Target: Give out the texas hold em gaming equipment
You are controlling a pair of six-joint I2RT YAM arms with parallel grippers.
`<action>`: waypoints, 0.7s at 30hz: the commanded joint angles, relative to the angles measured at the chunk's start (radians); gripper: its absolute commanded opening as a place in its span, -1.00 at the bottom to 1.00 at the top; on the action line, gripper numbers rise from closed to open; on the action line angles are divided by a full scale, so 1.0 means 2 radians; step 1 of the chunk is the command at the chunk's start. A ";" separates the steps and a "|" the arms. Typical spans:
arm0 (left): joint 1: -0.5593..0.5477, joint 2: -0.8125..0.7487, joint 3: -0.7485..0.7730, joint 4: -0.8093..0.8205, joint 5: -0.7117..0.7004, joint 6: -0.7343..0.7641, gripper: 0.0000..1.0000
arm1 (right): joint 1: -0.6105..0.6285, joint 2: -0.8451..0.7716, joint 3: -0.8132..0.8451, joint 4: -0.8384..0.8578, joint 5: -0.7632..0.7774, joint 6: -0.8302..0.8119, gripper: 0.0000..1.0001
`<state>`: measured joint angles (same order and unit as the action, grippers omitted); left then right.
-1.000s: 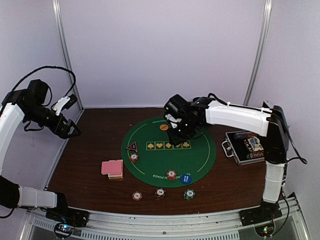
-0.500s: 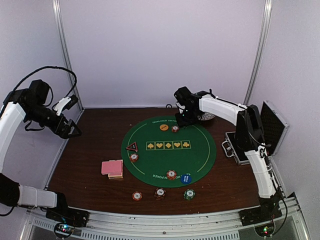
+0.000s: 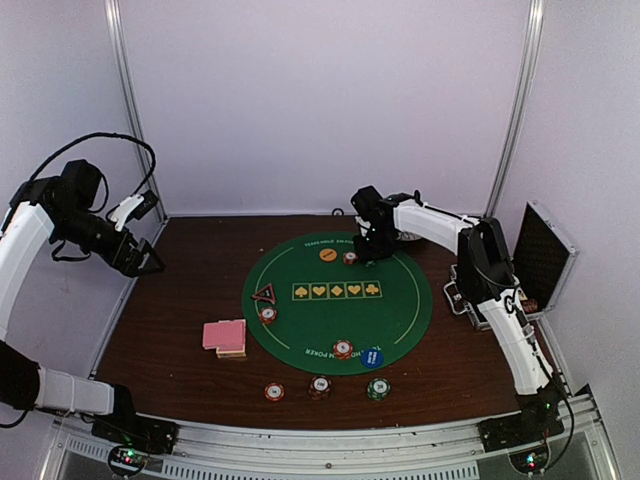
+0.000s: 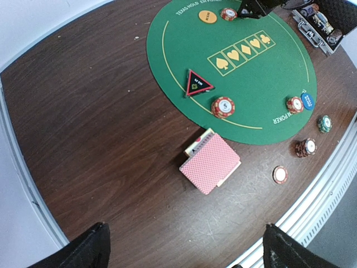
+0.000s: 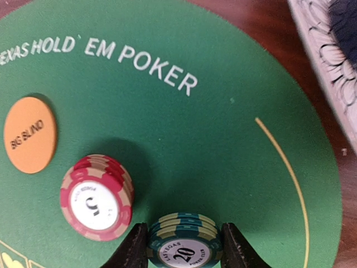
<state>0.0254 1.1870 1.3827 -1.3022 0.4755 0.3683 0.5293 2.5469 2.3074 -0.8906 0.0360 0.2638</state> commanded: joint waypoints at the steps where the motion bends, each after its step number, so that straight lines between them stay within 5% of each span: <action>1: 0.003 0.005 0.013 0.014 0.008 0.003 0.95 | -0.008 0.020 0.029 0.001 -0.013 0.010 -0.47; 7: 0.003 0.007 0.012 0.014 0.008 0.003 0.95 | -0.013 0.033 0.037 0.002 -0.013 0.015 -0.37; 15: 0.003 0.009 0.010 0.017 0.010 0.003 0.95 | -0.015 0.034 0.042 0.000 -0.017 0.015 0.21; 21: 0.003 0.009 0.008 0.016 0.011 0.003 0.95 | -0.015 0.005 0.045 -0.004 -0.016 0.012 0.26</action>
<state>0.0254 1.1992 1.3827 -1.3014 0.4759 0.3683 0.5049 2.5942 2.3692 -0.8871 0.0006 0.2913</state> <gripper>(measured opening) 0.976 0.629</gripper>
